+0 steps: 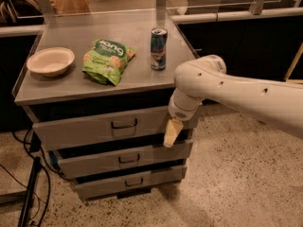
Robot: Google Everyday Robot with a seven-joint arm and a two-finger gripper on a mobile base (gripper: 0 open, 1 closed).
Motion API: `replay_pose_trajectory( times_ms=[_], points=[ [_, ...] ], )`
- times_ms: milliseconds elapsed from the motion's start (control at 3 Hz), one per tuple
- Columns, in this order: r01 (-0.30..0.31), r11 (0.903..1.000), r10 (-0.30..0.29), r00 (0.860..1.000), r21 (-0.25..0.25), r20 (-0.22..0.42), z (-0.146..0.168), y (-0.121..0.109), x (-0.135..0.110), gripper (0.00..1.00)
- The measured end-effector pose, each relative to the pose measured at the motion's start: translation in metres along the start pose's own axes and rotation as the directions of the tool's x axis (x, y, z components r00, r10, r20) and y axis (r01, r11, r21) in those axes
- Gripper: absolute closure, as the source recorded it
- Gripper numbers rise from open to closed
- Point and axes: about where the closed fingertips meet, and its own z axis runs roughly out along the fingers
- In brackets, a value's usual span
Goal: Open top drawer
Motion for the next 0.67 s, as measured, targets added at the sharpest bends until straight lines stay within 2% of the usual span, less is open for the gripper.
replay_pose_trajectory(
  times_ms=[667],
  points=[
    [0.021, 0.9998, -0.021, 1.0, -0.002, -0.006, 0.018, -0.01, -0.004, 0.0]
  ],
)
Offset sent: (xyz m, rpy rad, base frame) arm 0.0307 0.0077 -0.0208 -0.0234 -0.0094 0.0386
